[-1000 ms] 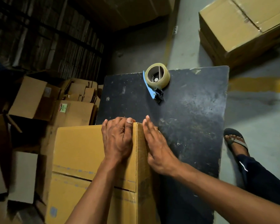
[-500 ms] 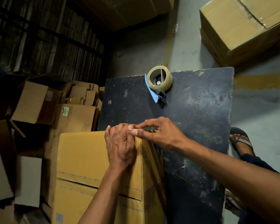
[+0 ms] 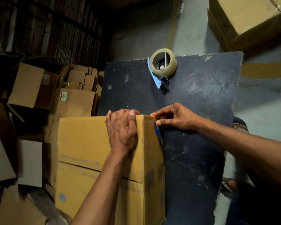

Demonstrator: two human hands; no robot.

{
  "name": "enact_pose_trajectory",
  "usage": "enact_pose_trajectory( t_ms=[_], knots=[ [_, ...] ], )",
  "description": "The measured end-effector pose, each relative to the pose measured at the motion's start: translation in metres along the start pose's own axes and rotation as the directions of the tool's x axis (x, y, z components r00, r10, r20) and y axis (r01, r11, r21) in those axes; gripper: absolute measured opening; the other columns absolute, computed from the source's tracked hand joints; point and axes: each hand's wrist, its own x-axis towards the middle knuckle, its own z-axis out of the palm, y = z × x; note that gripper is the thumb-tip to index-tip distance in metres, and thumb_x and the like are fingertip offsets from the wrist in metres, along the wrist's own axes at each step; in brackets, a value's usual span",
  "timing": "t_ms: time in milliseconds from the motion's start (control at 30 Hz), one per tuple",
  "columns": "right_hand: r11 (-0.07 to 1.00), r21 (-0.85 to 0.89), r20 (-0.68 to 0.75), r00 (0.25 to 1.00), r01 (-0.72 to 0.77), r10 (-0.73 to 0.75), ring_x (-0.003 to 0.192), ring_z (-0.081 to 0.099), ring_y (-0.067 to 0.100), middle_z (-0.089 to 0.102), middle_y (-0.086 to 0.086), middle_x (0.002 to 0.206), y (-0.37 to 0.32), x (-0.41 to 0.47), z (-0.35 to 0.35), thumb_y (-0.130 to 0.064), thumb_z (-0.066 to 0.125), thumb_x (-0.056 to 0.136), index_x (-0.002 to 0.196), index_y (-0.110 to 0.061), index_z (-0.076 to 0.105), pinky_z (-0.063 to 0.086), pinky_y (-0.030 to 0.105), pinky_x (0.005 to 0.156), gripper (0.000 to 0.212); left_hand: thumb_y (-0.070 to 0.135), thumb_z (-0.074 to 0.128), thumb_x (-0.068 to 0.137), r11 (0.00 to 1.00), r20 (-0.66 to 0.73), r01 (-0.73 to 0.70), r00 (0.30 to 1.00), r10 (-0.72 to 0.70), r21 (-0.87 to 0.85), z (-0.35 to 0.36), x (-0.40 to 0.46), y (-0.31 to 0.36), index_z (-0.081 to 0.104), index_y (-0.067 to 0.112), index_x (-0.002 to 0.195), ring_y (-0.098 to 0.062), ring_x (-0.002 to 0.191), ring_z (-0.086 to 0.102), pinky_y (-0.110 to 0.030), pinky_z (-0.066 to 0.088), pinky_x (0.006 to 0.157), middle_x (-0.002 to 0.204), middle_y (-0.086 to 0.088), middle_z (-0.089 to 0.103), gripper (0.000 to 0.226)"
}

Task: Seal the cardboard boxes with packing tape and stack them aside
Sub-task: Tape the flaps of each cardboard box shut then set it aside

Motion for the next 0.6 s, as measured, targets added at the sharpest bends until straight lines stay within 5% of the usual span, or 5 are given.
enact_pose_trajectory(
  t_ms=[133,267,400,600],
  knots=[
    [0.985,-0.148,-0.038,0.994,0.092,-0.099,0.120,0.062,-0.002,0.071,-0.017,0.125,-0.022,0.012,0.014,-0.067,0.067,0.087,0.138,-0.038,0.062,0.049,0.029,0.101,0.059,0.042,0.024,0.108,1.000,-0.005,-0.002,1.000,0.002,-0.003,0.000,0.000,-0.002,0.070,0.027,0.105,-0.016,0.101,0.054,-0.054,0.026,0.117,0.095,0.011,0.059,0.048],
    [0.915,-0.360,-0.195,0.945,0.182,-0.264,0.108,0.062,0.001,0.073,-0.009,0.120,-0.022,0.026,0.032,-0.068,0.049,0.095,0.132,-0.026,0.067,0.052,0.032,0.092,0.059,0.039,0.026,0.108,1.000,-0.025,-0.001,1.000,0.000,-0.021,0.002,0.001,-0.004,0.071,0.025,0.105,-0.013,0.100,0.052,-0.056,0.028,0.115,0.095,0.010,0.060,0.047],
    [0.754,-0.641,-0.068,0.967,0.146,-0.245,0.116,0.059,0.021,0.070,-0.001,0.125,0.018,0.005,0.020,-0.083,0.039,0.089,0.138,-0.023,0.061,0.050,0.048,0.097,0.081,0.036,0.026,0.108,1.000,-0.041,0.008,0.999,-0.007,0.025,0.003,0.001,-0.003,0.072,0.026,0.103,-0.011,0.098,0.052,-0.055,0.030,0.113,0.096,0.011,0.063,0.047],
    [0.763,-0.600,-0.079,0.932,0.240,-0.355,0.135,0.049,0.026,0.052,0.008,0.150,0.004,-0.020,0.023,-0.080,0.053,0.086,0.159,-0.019,0.033,0.044,0.045,0.111,0.097,0.034,0.027,0.108,1.000,-0.057,0.003,0.998,-0.001,0.030,0.002,0.002,-0.004,0.072,0.023,0.106,-0.014,0.098,0.054,-0.056,0.031,0.114,0.096,0.010,0.061,0.046]
  ],
)
